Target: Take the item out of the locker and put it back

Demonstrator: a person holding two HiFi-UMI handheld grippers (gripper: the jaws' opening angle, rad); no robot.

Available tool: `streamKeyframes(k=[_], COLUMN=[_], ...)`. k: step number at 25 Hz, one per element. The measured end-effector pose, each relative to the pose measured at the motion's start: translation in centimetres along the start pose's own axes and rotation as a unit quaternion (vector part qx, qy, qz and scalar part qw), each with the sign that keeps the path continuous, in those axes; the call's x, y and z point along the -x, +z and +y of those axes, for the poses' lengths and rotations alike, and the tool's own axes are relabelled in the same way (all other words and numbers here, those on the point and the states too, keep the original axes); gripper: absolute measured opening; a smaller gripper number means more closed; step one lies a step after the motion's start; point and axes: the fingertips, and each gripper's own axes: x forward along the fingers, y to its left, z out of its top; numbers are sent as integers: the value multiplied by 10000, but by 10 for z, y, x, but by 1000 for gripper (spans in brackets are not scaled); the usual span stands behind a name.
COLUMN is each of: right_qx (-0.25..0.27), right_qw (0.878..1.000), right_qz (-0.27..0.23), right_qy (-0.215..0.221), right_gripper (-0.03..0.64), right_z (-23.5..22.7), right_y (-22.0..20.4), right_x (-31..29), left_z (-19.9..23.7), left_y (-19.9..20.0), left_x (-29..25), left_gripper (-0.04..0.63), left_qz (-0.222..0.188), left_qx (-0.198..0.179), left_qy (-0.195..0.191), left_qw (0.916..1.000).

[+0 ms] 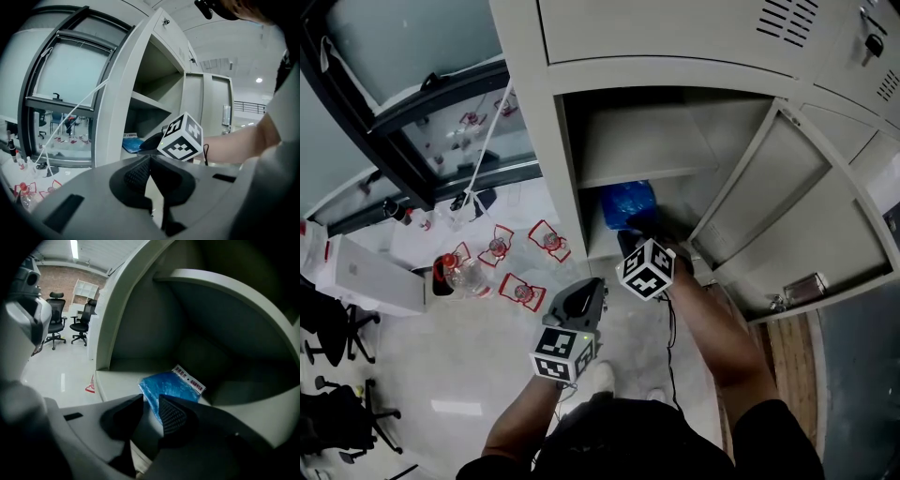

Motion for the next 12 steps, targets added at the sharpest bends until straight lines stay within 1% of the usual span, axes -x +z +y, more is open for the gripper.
streamKeyframes(k=[3, 7, 9, 11, 12], right_qx=[22, 72, 47, -37, -88], right_qw=[9999, 9997, 9992, 9983, 9977], right_qz=[-86, -249, -383, -559, -645], right_qy=[47, 33, -48, -170, -197], right_gripper=[130, 132, 110, 16, 2], right_z=[5, 9, 8, 4, 3], right_y=[-1, -1, 1, 3, 4], right_x=[8, 23, 34, 48, 56], left_z=[-7, -18, -25, -33, -37], left_y=[0, -1, 0, 2, 3], left_x=[4, 9, 12, 16, 17], left_gripper=[5, 5, 5, 5, 5], left_qz=[-13, -30, -59, -97, -118], left_qx=[-16, -12, -7, -22, -32], left_qy=[50, 117, 164, 212, 236], left_qw=[10000, 9999, 9998, 9997, 9996])
